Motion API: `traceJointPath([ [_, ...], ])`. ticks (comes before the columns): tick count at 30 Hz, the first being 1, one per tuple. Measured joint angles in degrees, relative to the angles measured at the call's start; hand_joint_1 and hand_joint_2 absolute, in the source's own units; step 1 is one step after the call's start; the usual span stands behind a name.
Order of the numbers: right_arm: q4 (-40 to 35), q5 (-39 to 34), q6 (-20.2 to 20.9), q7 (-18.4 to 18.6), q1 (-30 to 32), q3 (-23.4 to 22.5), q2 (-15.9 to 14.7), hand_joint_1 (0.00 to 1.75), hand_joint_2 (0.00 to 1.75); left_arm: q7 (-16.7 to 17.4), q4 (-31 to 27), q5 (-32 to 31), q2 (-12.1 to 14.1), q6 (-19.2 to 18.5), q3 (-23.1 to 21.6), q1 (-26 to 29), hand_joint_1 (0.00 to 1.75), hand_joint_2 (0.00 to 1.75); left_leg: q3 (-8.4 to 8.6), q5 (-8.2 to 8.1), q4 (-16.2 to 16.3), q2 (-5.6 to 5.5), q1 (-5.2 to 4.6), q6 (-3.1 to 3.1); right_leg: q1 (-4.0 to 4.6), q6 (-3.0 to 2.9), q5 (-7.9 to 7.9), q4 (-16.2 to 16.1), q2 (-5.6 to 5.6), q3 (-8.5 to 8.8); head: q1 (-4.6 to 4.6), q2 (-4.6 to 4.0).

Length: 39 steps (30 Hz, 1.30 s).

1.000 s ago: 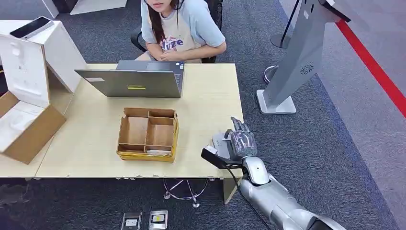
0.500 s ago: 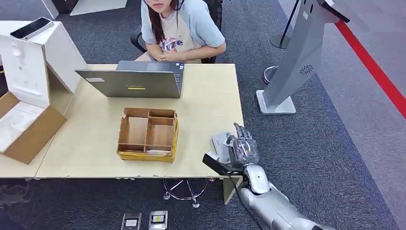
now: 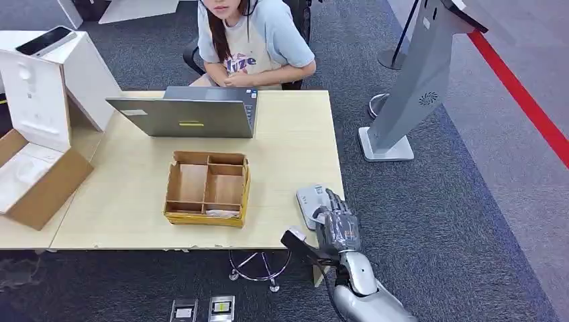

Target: Pass the card to the sensor for recognition and then transmit it.

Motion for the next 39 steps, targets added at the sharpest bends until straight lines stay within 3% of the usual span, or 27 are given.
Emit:
traceJointPath([
  [15, -1.66, -6.03, -3.74, -6.58, 2.58, -2.93, 0.15, 1.75, 1.75, 0.00, 0.00, -0.70, 0.37, -0.13, -2.45, -0.02, 0.00, 1.75, -0.07, 0.00, 0.00, -0.01, 0.00, 0.00, 0.00, 0.00, 0.00, 0.00, -0.02, -0.03, 0.00, 0.00],
  [28, -0.22, -5.75, -5.46, -8.00, 1.30, -3.17, 0.61, 1.75, 1.75, 0.00, 0.00, -0.11, 0.59, -0.20, -3.10, -0.06, 0.00, 1.75, -0.10, 0.00, 0.00, -0.02, 0.00, 0.00, 0.00, 0.00, 0.00, 0.01, -0.03, -0.06, 0.00, 0.00],
  [35, 0.07, -4.02, -5.51, -15.35, 2.34, -7.32, 1.95, 1.75, 1.75, 0.00, 0.00, -0.13, 0.83, -0.22, -4.09, -0.06, 0.00, 1.75, -0.18, 0.00, 0.00, -0.02, 0.00, 0.00, 0.00, 0.00, 0.00, 0.01, -0.03, -0.15, 0.00, 0.00],
  [39, 0.74, -4.96, -5.49, -17.68, 2.46, -10.40, 3.19, 1.75, 1.75, 0.00, 0.00, -0.11, 0.85, -0.39, -4.33, -0.06, 0.00, 1.75, -0.25, 0.00, 0.00, -0.02, 0.00, 0.00, 0.00, 0.00, 0.00, 0.01, -0.03, -0.21, 0.00, 0.00],
])
